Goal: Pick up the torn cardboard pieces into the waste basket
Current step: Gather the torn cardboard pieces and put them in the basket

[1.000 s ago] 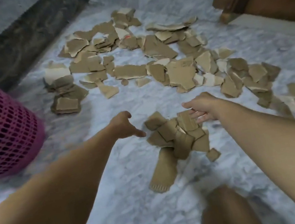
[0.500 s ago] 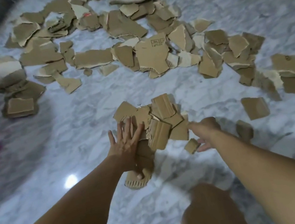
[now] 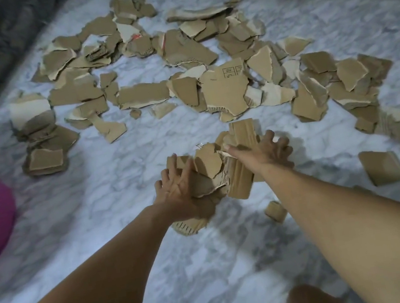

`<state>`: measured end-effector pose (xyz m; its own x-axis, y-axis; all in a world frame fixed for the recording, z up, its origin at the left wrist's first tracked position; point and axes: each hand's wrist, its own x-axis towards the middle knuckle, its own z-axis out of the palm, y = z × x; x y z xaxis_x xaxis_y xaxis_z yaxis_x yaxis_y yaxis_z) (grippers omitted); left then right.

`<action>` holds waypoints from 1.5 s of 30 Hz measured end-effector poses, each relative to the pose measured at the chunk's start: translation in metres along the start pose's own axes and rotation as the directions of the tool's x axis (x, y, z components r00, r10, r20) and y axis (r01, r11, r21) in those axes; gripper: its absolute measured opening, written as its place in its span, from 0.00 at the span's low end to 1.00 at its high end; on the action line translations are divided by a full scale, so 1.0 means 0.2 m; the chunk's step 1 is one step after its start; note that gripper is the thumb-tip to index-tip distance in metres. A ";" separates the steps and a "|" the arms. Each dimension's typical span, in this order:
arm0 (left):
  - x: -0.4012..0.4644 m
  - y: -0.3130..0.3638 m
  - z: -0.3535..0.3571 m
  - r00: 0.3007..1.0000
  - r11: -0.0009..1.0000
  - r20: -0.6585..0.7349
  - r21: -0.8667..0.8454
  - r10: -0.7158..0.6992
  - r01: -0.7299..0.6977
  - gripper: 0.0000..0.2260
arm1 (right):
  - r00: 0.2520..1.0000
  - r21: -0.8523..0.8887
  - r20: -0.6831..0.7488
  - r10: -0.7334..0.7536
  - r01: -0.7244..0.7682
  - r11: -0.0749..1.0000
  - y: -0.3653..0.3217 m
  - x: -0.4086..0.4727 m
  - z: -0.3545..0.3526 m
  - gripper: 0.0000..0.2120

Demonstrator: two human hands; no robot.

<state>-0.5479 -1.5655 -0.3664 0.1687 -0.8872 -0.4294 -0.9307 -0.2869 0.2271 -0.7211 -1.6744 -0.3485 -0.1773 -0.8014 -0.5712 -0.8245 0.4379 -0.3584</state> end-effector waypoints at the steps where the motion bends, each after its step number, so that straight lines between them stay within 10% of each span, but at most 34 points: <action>1: 0.01 0.00 -0.01 0.999 0.999 0.039 -0.037 -0.038 0.039 0.56 | 0.999 -0.010 0.024 -0.047 0.048 0.999 -0.02 0.02 0.00 0.55; 8: 0.06 0.03 0.02 0.997 0.992 -0.039 0.109 -0.066 0.070 0.60 | 0.973 -0.149 0.074 -0.218 0.227 0.962 -0.14 0.13 0.00 0.35; 14: 0.05 0.04 -0.01 0.984 0.981 0.037 -0.078 -0.174 0.176 0.43 | 0.984 0.139 0.143 -0.105 0.085 0.987 -0.15 0.17 -0.04 0.40; 26: 0.00 0.11 0.02 0.972 0.929 0.008 -0.292 -0.234 0.226 0.15 | 0.934 0.123 0.254 -0.251 0.226 0.966 -0.07 0.09 -0.03 0.47; 37: 0.10 0.19 -0.17 0.976 0.817 -0.017 -0.550 -0.218 0.173 0.30 | 0.987 0.563 0.014 -0.158 0.123 0.817 0.06 0.26 -0.45 0.28; 45: 0.22 0.47 -0.06 0.990 0.834 0.039 -0.535 -0.134 0.134 0.37 | 0.958 0.480 0.288 -0.019 -0.127 0.868 0.69 0.70 -0.57 0.68</action>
<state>-0.6250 -1.6354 -0.3528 0.2791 -0.8260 -0.4897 -0.5805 -0.5513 0.5992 -0.9212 -1.7727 -0.3928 0.0006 -0.6585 -0.7526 -0.4354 0.6773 -0.5930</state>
